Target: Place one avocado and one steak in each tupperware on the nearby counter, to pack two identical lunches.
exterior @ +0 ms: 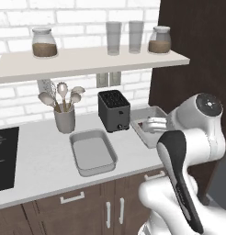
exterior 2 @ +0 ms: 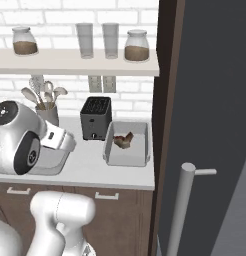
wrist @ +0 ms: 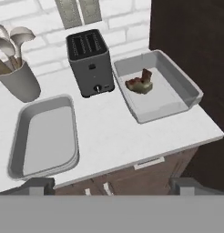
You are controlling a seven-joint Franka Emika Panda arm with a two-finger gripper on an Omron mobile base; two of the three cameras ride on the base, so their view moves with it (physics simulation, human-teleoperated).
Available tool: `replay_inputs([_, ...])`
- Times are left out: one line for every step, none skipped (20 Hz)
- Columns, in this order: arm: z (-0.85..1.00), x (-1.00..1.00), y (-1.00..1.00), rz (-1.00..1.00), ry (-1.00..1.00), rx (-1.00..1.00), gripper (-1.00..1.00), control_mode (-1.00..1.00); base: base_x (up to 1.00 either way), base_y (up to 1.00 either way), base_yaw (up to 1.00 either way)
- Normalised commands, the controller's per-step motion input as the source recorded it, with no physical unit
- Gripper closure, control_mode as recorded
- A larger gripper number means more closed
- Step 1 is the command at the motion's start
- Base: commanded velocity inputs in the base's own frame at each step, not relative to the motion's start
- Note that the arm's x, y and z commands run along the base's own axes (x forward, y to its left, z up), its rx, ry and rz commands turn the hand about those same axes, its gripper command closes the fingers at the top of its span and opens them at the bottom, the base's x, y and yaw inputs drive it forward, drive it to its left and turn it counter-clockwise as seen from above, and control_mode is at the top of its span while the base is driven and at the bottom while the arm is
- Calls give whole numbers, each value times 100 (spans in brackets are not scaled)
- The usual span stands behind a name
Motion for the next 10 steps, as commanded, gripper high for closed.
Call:
replay_inputs([-13,-76,0,2,1,1,-100,-100,0,0,0])
replay_inputs([-31,-63,-3,5,8,1,-100,-100,0,0,0])
replay_inputs([-35,-62,-3,5,11,1,-100,-100,0,0,0])
replay_inputs([-31,-63,0,5,10,1,-100,-100,0,0,0])
replay_inputs([-25,-59,0,4,6,0,-100,-100,0,0,0])
replay_inputs([-19,-49,0,0,6,0,-100,-100,0,0,0])
replay_inputs([-13,-51,0,0,7,0,-100,-100,0,0,0])
replay_inputs([-4,-56,0,0,6,0,-100,-100,0,0,0])
replay_inputs([-4,-59,0,0,0,0,-100,-100,0,0,0])
replay_inputs([-8,-64,0,0,0,0,-100,-100,0,0,0])
